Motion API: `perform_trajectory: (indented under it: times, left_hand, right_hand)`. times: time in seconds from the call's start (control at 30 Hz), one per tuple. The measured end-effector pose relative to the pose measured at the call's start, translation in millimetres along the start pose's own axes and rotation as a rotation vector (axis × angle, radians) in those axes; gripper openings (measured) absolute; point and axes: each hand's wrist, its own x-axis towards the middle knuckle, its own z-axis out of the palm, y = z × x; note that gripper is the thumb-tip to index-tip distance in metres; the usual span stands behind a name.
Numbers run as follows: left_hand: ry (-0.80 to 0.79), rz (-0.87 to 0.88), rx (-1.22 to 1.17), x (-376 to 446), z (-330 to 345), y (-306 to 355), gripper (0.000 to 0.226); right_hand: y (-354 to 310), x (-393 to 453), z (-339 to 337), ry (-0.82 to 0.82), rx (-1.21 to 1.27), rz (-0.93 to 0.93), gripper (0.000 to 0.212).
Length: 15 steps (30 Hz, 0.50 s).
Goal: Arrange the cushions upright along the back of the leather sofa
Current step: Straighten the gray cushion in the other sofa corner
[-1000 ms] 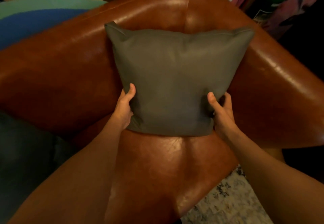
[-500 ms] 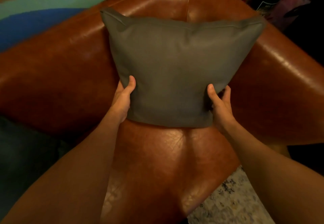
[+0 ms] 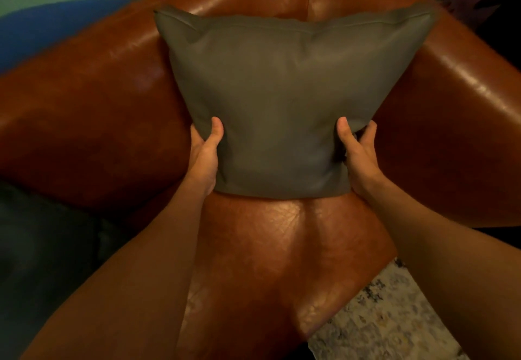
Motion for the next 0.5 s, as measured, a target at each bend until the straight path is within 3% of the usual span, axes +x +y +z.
perform_trajectory:
  times: [0.07, 0.2, 0.3, 0.37, 0.5]
  left_hand:
    - [-0.002, -0.033, 0.038, 1, 1, 6, 0.095]
    - [-0.024, -0.043, 0.12, 3, -6, 9, 0.12]
    - [-0.037, -0.057, 0.188, 4, -11, 10, 0.123]
    - [-0.035, -0.074, 0.245, 2, -13, 13, 0.118]
    - [0.033, -0.079, 0.291, -5, -21, 16, 0.078]
  right_hand:
    - [-4, 6, 0, 0.001, -0.045, 0.034, 0.096]
    - [-7, 10, -1, 0.006, -0.071, 0.049, 0.102]
    - [-5, 6, 0, 0.03, -0.073, 0.033, 0.104]
    - [-4, 3, 0, 0.054, -0.065, 0.022, 0.101]
    - [-3, -4, -2, 0.14, -0.088, -0.002, 0.096]
